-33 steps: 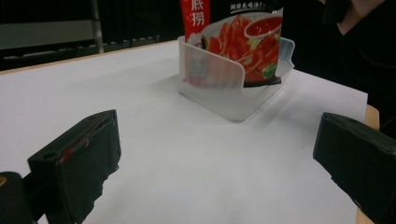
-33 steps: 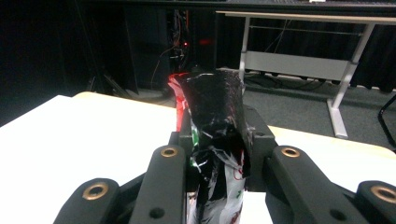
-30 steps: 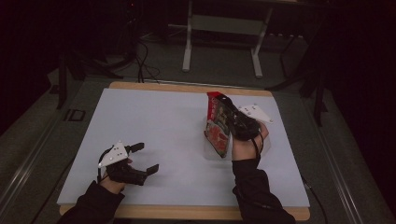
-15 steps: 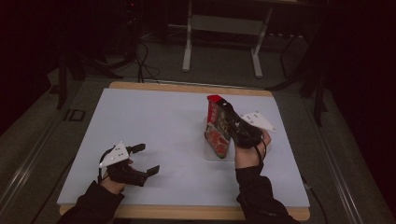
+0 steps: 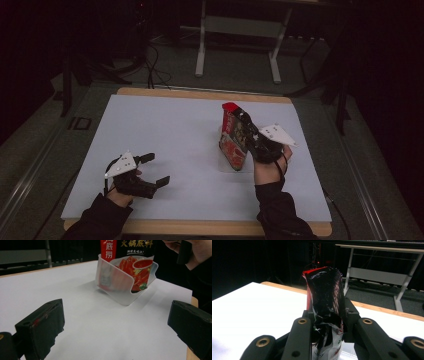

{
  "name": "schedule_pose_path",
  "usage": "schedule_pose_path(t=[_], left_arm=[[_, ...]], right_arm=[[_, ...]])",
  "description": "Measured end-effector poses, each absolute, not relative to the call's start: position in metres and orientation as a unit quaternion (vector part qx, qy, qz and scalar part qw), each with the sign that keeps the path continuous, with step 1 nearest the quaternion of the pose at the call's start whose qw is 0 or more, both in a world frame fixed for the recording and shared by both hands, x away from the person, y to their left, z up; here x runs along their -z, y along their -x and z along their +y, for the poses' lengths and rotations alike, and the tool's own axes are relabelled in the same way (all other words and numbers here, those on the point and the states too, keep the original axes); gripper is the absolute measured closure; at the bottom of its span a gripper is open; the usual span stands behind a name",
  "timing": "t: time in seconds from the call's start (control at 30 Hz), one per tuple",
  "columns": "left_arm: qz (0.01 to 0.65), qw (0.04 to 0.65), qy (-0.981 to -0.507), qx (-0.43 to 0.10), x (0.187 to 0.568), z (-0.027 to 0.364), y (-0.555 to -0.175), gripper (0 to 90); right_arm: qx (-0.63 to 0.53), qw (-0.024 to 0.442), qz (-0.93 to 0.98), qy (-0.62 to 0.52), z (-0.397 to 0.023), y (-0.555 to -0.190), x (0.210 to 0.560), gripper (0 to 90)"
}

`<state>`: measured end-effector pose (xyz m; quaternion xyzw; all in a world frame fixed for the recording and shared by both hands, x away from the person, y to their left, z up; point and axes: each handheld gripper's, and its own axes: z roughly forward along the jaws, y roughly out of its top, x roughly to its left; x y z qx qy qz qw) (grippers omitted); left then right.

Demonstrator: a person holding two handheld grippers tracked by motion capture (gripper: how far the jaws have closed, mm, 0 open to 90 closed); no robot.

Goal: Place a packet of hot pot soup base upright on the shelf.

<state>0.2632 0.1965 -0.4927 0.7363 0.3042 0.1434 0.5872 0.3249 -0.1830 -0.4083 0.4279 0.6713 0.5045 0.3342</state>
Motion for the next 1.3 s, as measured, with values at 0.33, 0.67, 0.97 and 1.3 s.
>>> schedule_pose_path(t=[0.33,0.67,0.97,1.3], left_arm=[[0.304,0.588,-0.736,-0.140,0.493,0.197,-0.264,1.4],[0.305,0.587,-0.737,-0.136,0.494,0.198,-0.265,1.4],[0.301,0.586,-0.739,-0.138,0.494,0.197,-0.263,1.4],[0.290,0.587,-0.743,-0.136,0.494,0.196,-0.261,1.4]], right_arm=[[-0.493,0.323,0.681,-0.435,-0.188,-0.328,0.428,74.0],[-0.491,0.273,0.708,-0.429,-0.187,-0.335,0.426,42.6],[-0.503,0.273,0.710,-0.411,-0.194,-0.340,0.401,12.6],[-0.528,0.282,0.712,-0.368,-0.196,-0.325,0.372,10.7]])
